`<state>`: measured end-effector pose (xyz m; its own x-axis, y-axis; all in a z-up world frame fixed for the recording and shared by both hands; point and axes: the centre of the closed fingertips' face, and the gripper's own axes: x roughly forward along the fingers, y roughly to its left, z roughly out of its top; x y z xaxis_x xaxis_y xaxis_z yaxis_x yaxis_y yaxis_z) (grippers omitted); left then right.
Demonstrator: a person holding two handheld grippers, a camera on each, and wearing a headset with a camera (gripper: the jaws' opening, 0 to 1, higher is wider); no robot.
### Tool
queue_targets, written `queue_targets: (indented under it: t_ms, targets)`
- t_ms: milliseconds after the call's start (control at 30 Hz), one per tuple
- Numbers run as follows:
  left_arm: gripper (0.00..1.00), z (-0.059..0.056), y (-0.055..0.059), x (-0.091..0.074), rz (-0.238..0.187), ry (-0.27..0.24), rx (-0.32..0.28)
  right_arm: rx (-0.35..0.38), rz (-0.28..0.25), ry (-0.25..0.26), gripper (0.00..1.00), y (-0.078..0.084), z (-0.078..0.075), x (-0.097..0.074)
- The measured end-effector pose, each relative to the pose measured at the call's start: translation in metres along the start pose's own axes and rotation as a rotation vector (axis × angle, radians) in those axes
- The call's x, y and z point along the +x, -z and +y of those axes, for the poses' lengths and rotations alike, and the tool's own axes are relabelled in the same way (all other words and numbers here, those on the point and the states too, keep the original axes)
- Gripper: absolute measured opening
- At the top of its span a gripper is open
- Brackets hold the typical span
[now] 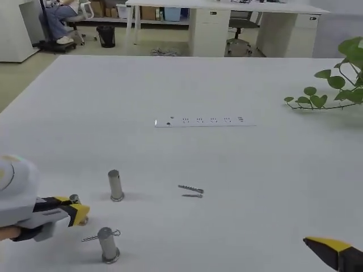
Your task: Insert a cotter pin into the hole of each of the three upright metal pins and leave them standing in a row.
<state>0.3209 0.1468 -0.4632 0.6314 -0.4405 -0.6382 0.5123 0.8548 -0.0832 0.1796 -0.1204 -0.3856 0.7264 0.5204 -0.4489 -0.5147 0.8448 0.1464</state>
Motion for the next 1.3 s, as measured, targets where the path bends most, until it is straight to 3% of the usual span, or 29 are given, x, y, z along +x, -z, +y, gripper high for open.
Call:
queue_targets:
  t_ms: [67,200,367,533,600,800,933,1100,1300]
  targets:
    - [0.05,0.001,0.001,-0.001,0.000,-0.007,-0.013,0.001,-0.002,0.001,0.63,-0.001,0.001,0.000]
    - [0.05,0.006,-0.002,-0.011,-0.013,-0.031,0.017,-0.005,-0.010,0.003,0.63,-0.004,0.002,0.002]
    - [0.05,0.014,-0.006,-0.032,-0.029,-0.059,-0.014,-0.010,-0.013,-0.018,0.63,-0.005,0.008,0.009]
    - [0.05,0.017,0.002,-0.054,-0.017,-0.107,-0.019,-0.014,-0.020,-0.046,0.63,-0.007,0.016,0.017]
    - [0.05,0.014,0.007,-0.063,-0.019,-0.120,-0.020,-0.019,-0.019,-0.057,0.63,-0.006,0.018,0.021]
    - [0.05,-0.003,0.021,-0.085,-0.060,-0.142,-0.124,-0.037,-0.014,-0.086,0.62,-0.007,0.021,0.027]
    - [0.05,-0.017,0.027,-0.096,-0.073,-0.160,-0.135,-0.041,-0.010,-0.096,0.62,-0.005,0.021,0.029]
    - [0.05,-0.036,0.033,-0.104,-0.083,-0.178,-0.153,-0.037,-0.011,-0.110,0.62,-0.004,0.022,0.033]
    - [0.05,-0.062,0.042,-0.101,-0.079,-0.167,-0.148,-0.038,-0.010,-0.134,0.62,-0.002,0.027,0.038]
